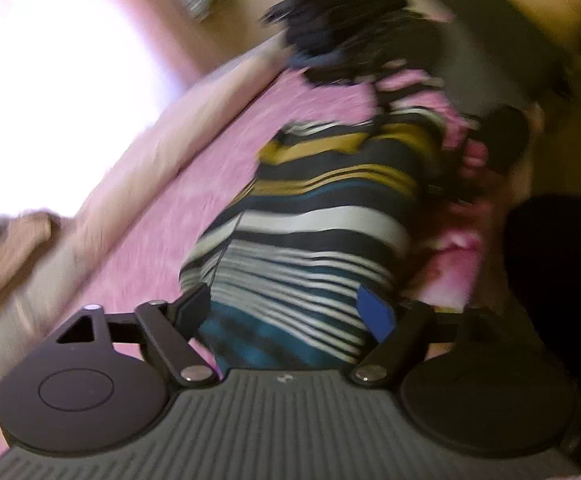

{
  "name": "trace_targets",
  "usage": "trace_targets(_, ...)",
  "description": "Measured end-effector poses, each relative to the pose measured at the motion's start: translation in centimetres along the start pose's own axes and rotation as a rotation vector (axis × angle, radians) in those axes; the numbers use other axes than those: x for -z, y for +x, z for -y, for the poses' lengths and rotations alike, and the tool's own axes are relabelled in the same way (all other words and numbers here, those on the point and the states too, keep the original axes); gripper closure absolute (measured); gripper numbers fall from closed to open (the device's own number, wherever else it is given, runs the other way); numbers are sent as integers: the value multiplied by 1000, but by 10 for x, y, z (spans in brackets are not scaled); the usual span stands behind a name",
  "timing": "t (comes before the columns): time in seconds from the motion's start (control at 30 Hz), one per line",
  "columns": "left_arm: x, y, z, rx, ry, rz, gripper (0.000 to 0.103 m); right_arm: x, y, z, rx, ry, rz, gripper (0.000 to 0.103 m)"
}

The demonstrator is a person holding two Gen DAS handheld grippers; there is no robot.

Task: Fold clothes
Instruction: 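Grasp the sweater bundle ends with both grippers and lift it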

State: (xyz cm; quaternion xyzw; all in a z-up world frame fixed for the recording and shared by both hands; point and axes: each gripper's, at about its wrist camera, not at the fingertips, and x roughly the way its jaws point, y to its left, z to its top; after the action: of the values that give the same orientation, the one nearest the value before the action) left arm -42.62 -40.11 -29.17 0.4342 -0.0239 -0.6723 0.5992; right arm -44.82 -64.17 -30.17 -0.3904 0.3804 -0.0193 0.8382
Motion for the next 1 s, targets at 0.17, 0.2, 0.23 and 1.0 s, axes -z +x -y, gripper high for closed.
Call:
trace_targets(0.17,-3,27,41,-44,221,-60,23,-10,-12,18,-18,80,12,48)
trace_targets(0.2,-4,35,47,-66,262,-77,24,-12,-14,20,-16,87,15,48)
trace_targets(0.23,-5,44,53,-87,303,-95,30,-12,-15,19,-11,86,15,48)
trace_targets(1.0,7,57,34,-72,151,-119,81,28,12,-68,264,-186,0,25)
